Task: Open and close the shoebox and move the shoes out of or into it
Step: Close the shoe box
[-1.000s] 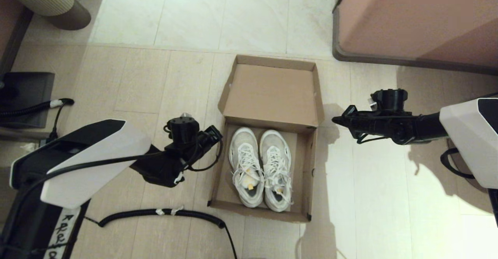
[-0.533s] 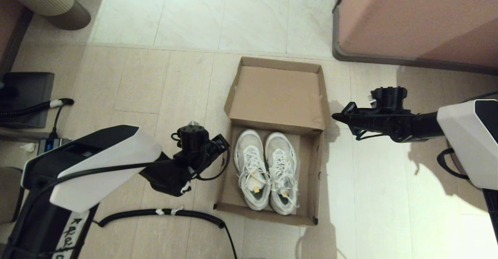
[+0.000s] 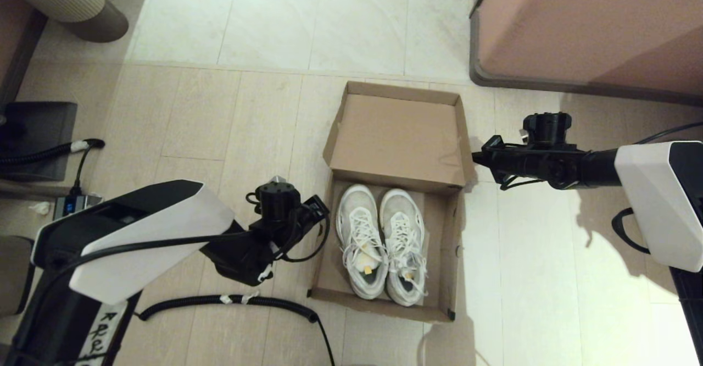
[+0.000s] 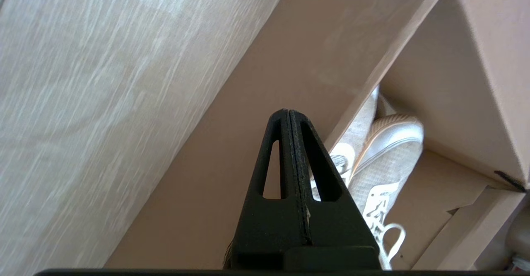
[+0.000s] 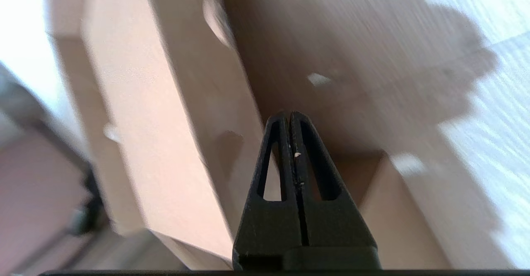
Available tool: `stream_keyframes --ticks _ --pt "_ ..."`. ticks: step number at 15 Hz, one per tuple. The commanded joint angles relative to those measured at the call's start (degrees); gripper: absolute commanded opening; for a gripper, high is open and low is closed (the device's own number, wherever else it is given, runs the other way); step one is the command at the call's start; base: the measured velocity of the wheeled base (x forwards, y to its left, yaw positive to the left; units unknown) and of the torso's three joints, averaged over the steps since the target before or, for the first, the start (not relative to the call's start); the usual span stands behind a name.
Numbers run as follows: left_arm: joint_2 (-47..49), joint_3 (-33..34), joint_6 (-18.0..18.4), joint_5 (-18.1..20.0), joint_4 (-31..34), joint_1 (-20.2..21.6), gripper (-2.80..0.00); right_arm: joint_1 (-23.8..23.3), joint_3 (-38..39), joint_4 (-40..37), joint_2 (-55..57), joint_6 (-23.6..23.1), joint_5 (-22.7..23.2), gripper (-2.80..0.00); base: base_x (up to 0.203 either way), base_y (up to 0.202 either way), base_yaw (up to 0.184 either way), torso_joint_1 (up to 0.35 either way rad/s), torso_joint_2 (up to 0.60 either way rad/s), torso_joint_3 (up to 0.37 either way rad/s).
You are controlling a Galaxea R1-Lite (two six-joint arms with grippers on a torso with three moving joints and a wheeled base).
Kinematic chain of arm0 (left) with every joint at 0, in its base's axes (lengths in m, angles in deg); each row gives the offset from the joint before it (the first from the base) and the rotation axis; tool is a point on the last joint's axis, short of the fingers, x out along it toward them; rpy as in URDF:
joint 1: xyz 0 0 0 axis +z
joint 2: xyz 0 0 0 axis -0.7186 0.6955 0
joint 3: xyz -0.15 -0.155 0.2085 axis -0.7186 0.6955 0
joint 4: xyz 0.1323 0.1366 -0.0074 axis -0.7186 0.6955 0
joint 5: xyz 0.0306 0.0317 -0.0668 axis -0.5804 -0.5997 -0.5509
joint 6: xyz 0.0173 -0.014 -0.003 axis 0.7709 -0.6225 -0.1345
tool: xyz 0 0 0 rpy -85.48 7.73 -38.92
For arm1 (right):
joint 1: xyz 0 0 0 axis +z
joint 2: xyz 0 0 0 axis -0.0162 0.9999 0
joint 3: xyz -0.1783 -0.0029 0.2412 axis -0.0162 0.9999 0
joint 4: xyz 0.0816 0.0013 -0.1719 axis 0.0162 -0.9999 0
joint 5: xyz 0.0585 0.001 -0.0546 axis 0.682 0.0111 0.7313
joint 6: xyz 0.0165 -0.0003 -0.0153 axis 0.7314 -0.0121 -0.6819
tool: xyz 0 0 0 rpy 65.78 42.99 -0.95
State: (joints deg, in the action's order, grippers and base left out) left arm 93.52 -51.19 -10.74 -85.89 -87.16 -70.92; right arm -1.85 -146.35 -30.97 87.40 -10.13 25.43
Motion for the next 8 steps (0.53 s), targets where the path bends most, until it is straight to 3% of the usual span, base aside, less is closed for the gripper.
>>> stream_keyframes --ticks 1,5,8 --pt "-0.73 0.75 -0.25 -0.11 -0.59 -0.06 -2.8 -0.31 -0.42 2.66 1.63 1.0 -0.01 -2.8 0.0 0.0 0.0 0.0 0.0 0.0" --pt "-2.78 1.03 -0.25 -0.2 -0.85 -0.05 -2.8 1.22 -0.93 4.62 3.16 0.57 1.03 -2.8 0.0 0.0 0.0 0.0 0.0 0.0" --pt "-4.31 1.82 -0.27 -0.2 -0.94 -0.43 -2.8 2.64 -1.03 14.79 6.62 0.75 1.29 -2.8 0.0 0.0 0.0 0.0 0.0 0.0"
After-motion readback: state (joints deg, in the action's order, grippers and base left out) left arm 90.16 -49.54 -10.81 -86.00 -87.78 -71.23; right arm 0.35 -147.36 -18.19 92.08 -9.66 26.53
